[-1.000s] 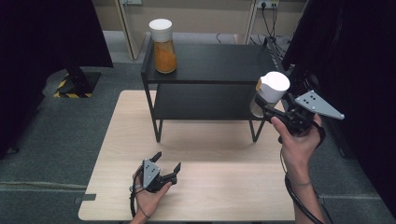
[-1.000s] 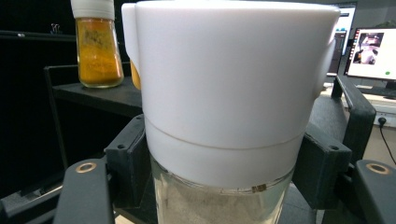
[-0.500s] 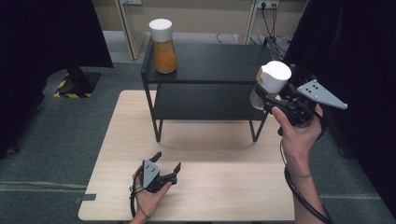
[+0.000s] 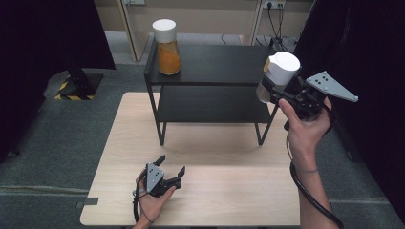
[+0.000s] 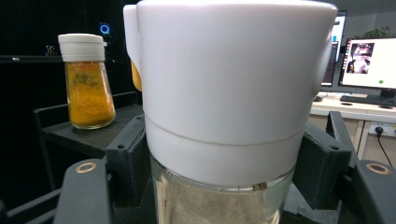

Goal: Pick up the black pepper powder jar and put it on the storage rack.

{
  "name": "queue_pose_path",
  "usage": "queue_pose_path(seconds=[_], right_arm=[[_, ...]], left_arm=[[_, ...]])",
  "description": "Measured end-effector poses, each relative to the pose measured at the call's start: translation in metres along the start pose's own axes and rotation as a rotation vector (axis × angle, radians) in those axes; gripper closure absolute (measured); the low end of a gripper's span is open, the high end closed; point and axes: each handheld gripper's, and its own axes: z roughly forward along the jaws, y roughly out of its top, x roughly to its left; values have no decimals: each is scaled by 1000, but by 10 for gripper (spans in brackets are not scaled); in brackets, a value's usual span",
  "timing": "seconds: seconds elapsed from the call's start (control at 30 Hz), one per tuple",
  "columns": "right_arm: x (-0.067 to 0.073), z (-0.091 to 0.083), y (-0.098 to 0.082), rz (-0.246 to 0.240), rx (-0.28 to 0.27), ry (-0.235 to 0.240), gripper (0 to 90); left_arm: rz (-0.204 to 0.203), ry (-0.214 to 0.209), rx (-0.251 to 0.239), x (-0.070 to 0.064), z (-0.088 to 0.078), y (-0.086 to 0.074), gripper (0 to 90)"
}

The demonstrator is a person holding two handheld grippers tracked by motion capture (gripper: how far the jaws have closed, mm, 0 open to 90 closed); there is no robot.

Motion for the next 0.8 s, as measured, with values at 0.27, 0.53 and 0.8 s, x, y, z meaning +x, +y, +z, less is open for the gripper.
queue_pose_path(seconds=[0.27,0.53,0.8], right_arm=[[-1,15,10,12,3,-17,309],[1,34,21,-5,16,-46,309],[-1,53,29,-21,33,-92,308]], left_arm=[[-2,-2,1,0,0,0,132],[-1,-2,-2,0,0,0,132],[0,-1,-5,0,0,-1,131]])
